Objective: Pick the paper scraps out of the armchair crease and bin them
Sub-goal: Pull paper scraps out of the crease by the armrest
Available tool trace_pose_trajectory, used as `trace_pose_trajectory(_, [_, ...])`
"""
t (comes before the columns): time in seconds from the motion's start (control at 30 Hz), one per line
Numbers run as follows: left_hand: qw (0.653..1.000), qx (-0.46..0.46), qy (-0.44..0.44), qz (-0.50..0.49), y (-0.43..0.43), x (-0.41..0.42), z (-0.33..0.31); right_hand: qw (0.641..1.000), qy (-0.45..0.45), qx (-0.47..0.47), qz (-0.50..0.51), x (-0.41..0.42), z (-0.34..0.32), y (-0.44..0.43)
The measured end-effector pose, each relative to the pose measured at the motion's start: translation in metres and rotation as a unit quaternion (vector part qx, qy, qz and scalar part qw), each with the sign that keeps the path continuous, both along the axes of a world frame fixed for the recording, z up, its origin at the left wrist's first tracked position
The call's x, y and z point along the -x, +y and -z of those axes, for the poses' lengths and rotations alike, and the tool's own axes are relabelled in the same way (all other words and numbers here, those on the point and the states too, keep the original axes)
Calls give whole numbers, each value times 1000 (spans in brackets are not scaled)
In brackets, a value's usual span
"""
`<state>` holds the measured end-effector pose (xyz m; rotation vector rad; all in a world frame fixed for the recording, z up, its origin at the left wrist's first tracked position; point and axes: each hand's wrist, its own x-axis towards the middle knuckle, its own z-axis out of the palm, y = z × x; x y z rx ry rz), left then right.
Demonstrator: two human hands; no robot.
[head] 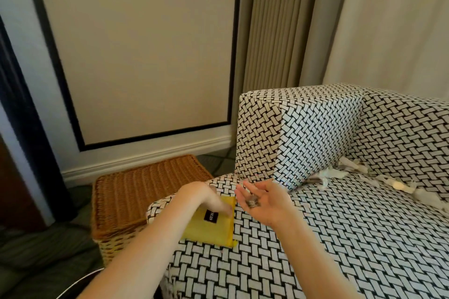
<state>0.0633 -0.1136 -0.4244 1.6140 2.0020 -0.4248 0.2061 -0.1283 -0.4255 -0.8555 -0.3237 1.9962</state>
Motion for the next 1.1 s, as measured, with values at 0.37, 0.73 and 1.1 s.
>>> trace_pose_trajectory(0.37, [946, -107, -284, -114, 2, -8, -14, 999, -14, 0, 45, 6, -13, -5])
trace_pose_trajectory(0.73, [822, -77, -513, -234, 18, -17, -11, 995, -70, -65, -28, 5, -51, 9])
trace_pose_trajectory(1.1, [786, -119, -550, -256, 9, -33, -17, 994, -94, -53, -19, -3, -62, 16])
